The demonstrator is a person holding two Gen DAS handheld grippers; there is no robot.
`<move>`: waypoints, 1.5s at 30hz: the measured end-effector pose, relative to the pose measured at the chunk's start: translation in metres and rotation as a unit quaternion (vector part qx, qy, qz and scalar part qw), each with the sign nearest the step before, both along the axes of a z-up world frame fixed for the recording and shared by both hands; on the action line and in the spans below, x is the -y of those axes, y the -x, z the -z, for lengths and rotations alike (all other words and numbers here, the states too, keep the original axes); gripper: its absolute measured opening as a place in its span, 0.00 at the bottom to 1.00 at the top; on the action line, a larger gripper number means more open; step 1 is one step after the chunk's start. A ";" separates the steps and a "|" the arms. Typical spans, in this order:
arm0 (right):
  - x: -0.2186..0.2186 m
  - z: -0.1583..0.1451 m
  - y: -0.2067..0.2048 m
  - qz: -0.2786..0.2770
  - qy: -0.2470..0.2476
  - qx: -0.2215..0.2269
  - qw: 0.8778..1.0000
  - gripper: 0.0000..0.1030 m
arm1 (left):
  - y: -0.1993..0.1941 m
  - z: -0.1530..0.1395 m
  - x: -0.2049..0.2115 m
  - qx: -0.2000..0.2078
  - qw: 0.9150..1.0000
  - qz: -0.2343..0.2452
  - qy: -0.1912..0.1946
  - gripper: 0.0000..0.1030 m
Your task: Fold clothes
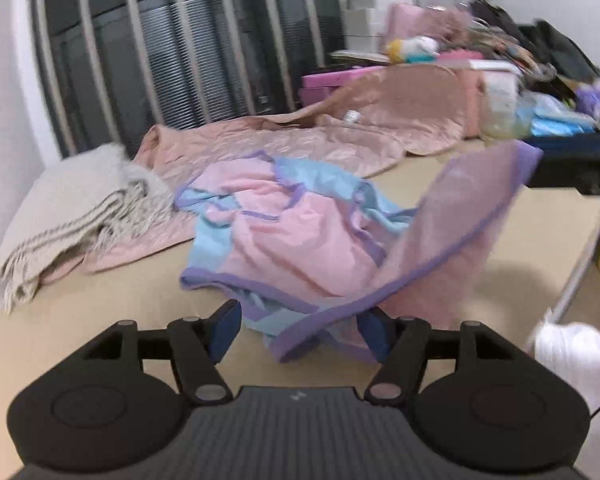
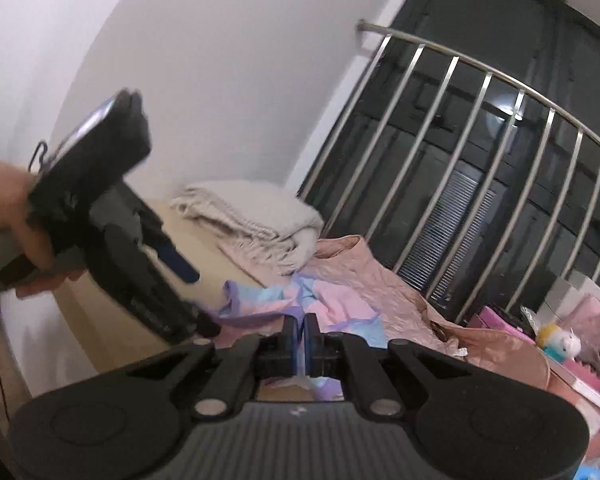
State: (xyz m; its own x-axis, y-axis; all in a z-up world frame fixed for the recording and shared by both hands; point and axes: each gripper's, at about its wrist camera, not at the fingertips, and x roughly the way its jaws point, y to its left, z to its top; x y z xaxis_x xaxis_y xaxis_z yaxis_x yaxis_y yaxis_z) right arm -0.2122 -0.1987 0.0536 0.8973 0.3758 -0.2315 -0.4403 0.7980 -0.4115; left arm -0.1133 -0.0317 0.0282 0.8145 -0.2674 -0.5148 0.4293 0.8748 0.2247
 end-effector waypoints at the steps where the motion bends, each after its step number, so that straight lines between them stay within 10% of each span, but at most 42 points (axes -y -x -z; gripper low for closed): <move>1: 0.003 0.000 0.000 0.002 -0.006 -0.005 1.000 0.03 | 0.003 0.001 0.004 0.007 1.000 0.007 -0.005 0.62; 2: 0.007 0.001 0.000 0.004 -0.013 -0.011 1.000 0.03 | 0.007 0.002 0.008 0.013 1.000 0.015 -0.010 0.58; 4: 0.012 0.003 -0.002 0.009 -0.023 -0.022 0.999 0.03 | 0.009 0.003 0.014 0.027 0.999 0.012 -0.015 0.08; 5: 0.012 0.004 -0.003 0.013 -0.023 -0.028 0.999 0.03 | 0.009 0.003 0.015 0.032 0.999 0.001 -0.014 0.04; 16: -0.011 0.048 -0.042 0.101 -0.074 -0.111 0.986 0.03 | 0.002 -0.029 -0.039 0.074 0.965 -0.190 0.164 0.03; 24: -0.047 0.049 -0.016 0.025 -0.046 -0.101 0.994 0.22 | 0.003 -0.030 -0.037 0.067 0.969 -0.184 0.151 0.03; 39: -0.081 0.062 -0.055 0.079 0.034 -0.104 0.991 0.24 | 0.018 -0.049 -0.035 0.084 0.969 -0.166 0.164 0.03; 45: -0.075 0.053 -0.058 0.094 0.001 -0.101 0.990 0.04 | 0.023 -0.053 -0.036 0.099 0.969 -0.172 0.149 0.03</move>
